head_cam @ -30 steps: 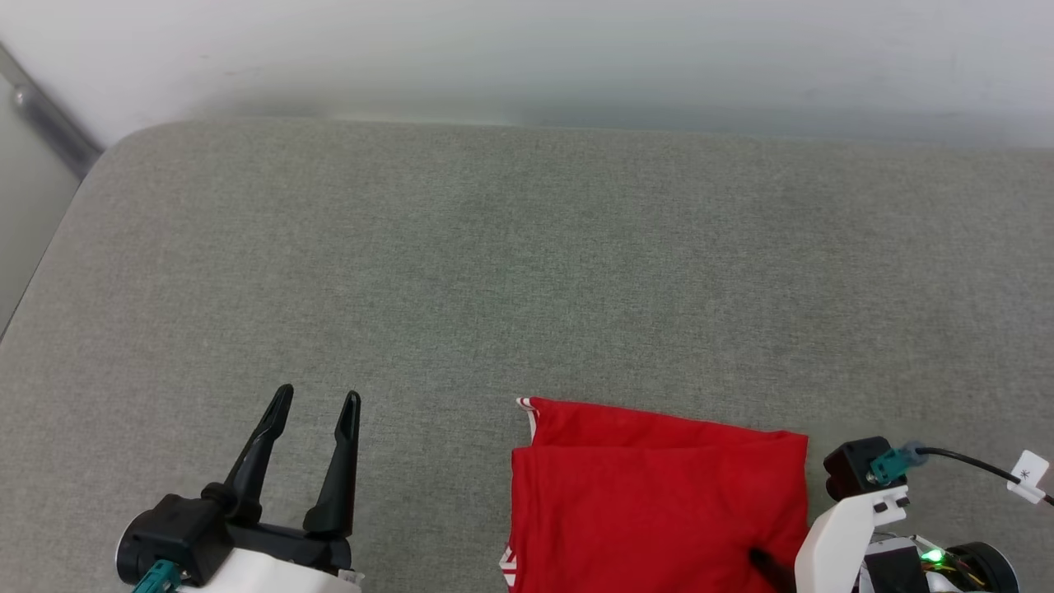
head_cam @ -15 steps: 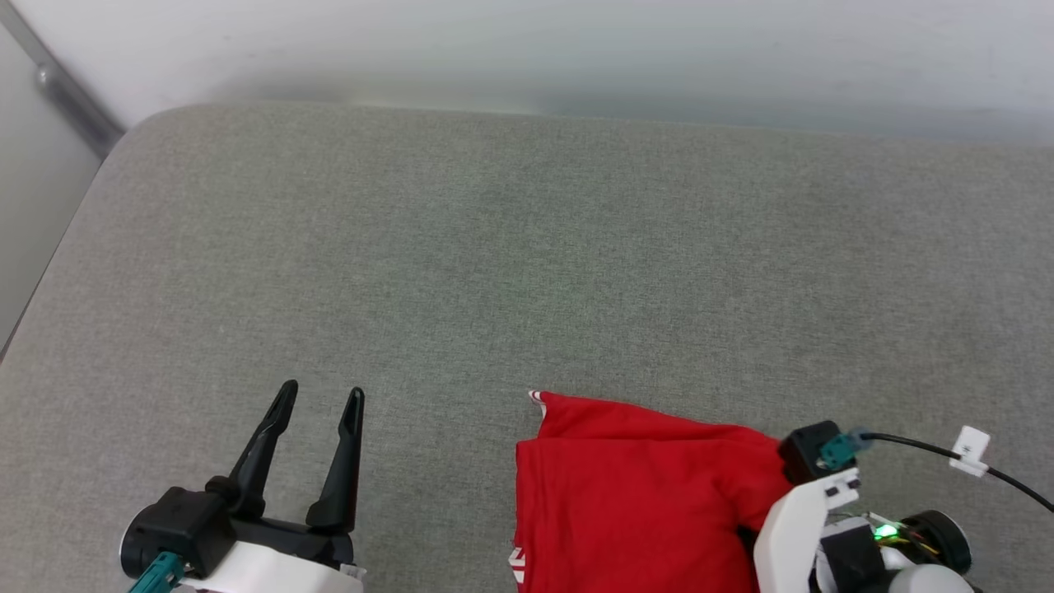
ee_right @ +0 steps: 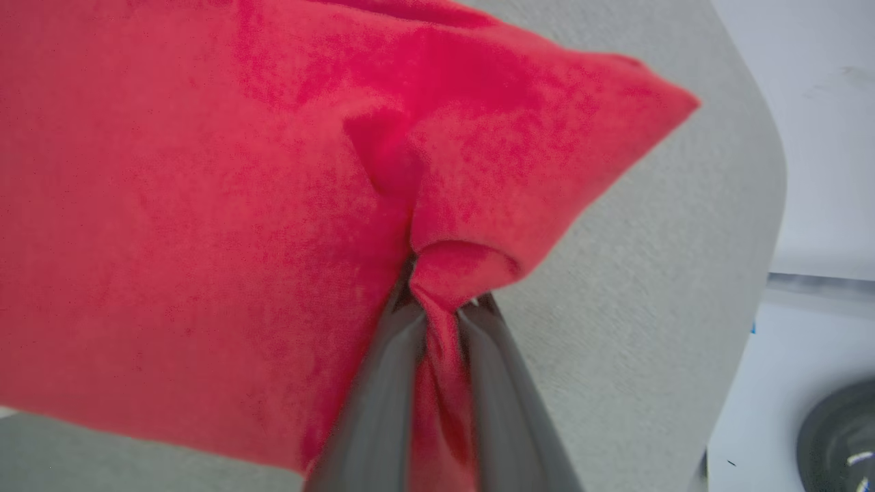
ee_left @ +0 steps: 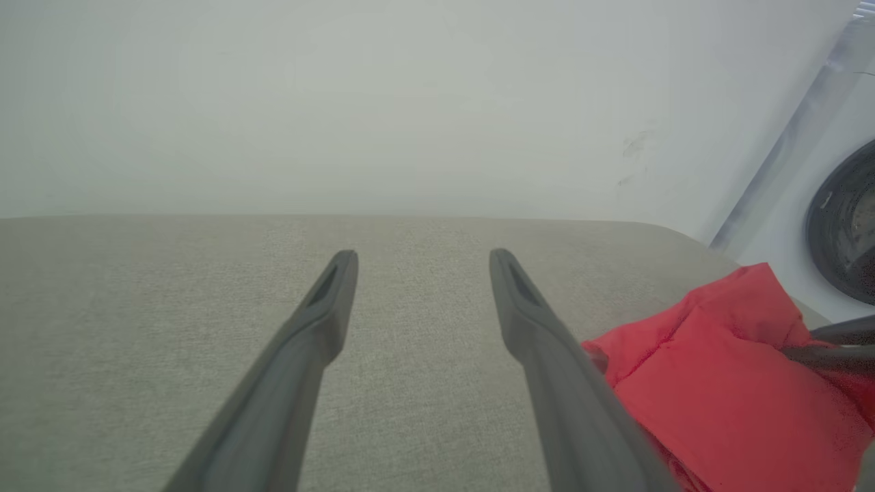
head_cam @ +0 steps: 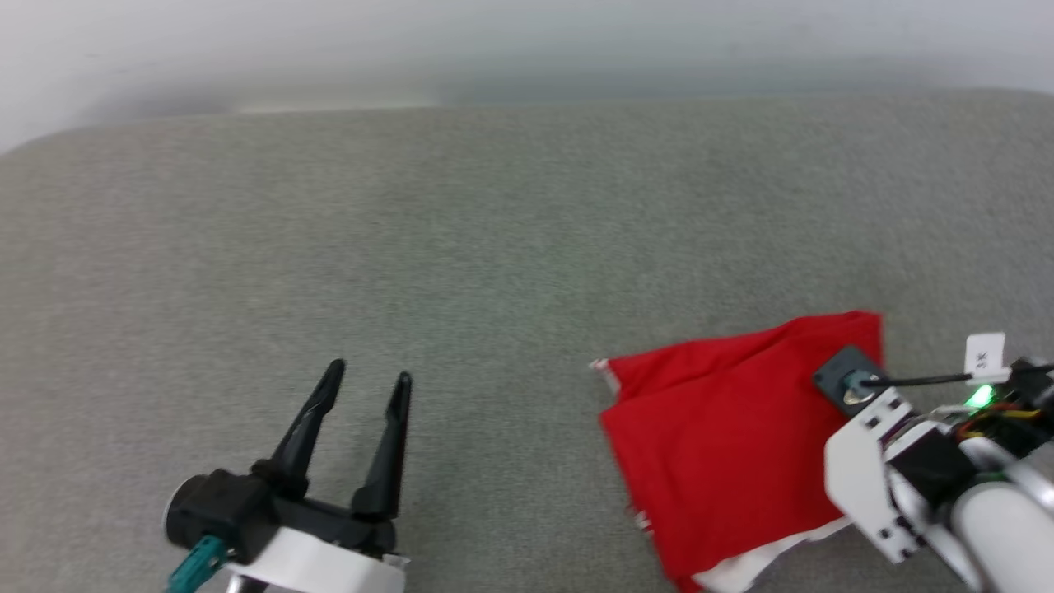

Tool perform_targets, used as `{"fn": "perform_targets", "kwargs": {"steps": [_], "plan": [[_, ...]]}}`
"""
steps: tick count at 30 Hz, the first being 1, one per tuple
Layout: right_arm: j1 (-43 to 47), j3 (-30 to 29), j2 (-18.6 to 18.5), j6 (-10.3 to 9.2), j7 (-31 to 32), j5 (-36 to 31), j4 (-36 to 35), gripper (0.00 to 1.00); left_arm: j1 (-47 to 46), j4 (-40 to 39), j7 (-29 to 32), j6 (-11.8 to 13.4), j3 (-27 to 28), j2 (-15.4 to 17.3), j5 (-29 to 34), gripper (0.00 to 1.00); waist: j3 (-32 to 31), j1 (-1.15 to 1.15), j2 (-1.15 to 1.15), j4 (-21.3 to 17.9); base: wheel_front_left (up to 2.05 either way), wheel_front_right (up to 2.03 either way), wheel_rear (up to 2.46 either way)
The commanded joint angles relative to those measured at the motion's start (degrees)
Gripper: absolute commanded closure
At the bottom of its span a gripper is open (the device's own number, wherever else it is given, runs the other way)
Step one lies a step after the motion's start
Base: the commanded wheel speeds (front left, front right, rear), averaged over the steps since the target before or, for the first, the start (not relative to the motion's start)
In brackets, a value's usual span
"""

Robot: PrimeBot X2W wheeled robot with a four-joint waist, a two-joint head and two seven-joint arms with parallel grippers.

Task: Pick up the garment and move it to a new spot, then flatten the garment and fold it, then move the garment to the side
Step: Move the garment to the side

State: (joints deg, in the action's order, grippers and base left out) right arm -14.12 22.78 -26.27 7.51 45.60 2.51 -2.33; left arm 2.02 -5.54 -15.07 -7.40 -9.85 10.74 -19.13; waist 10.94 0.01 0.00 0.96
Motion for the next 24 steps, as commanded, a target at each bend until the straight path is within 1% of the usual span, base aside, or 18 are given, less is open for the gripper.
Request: {"fn": "perform_targets", "kwargs": {"steps": [1, 4, 6, 10, 11, 12, 13, 19, 24], "plan": [[-2.6, 1.2, -4.8, -0.05, 0.2, -1.2, -1.0, 1.00, -2.0, -0.3, -0.1, -0.1, -2.0, 0.2, 0.5, 0.00, 4.0, -0.01, 0.00, -4.6, 0.00, 0.00, 0.00], [-5.0, 2.0, -10.6, -0.05, -0.3, -2.4, -1.3, 1.00, -4.6, -0.1, -0.1, -0.1, -5.1, 0.7, 1.2, 0.00, 6.9, -0.01, 0.00, -7.5, 0.00, 0.00, 0.00], [-6.3, 1.5, -13.6, -0.05, -0.7, -2.8, -0.7, 1.00, -6.2, -0.1, -0.1, -0.1, -6.6, 0.8, 1.4, 0.00, 8.7, -0.01, 0.00, -9.1, 0.00, 0.00, 0.00], [-8.4, -1.2, -18.4, -0.07, -2.8, -3.0, 2.6, 1.00, -9.1, -0.7, -0.1, -0.1, -9.2, 1.9, 1.8, 0.00, 12.1, -0.01, 0.00, -11.6, 0.00, 0.00, 0.00], [-8.4, -1.2, -18.4, -0.07, -2.8, -3.0, 2.6, 1.00, -9.1, -0.7, -0.1, -0.1, -9.2, 1.9, 1.8, 0.00, 12.1, -0.01, 0.00, -11.6, 0.00, 0.00, 0.00], [-8.8, -2.0, -19.4, -0.06, -3.7, -3.0, 4.0, 1.00, -9.9, -0.9, -0.1, -0.1, -9.8, 2.5, 1.9, 0.00, 12.9, -0.01, 0.00, -12.1, 0.00, 0.00, 0.00], [-10.6, -5.1, -21.4, -0.06, -6.8, -3.8, 8.5, 1.00, -11.8, -1.8, -0.1, -0.1, -11.0, 3.7, 2.2, 0.00, 15.2, -0.01, 0.00, -12.8, 0.00, 0.00, 0.00], [-13.5, -9.9, -23.1, -0.07, -13.0, -5.8, 18.0, 1.00, -14.8, -4.1, -0.1, -0.1, -12.2, 6.2, 2.2, 0.00, 19.3, -0.01, 0.00, -12.7, 0.00, 0.00, 0.00], [-15.1, -13.5, -23.6, -0.07, -17.6, -8.2, 25.0, 1.00, -16.5, -5.4, -0.1, -0.1, -12.7, 7.5, 2.1, 0.00, 21.7, -0.01, 0.00, -11.5, 0.00, 0.00, 0.00]]}}
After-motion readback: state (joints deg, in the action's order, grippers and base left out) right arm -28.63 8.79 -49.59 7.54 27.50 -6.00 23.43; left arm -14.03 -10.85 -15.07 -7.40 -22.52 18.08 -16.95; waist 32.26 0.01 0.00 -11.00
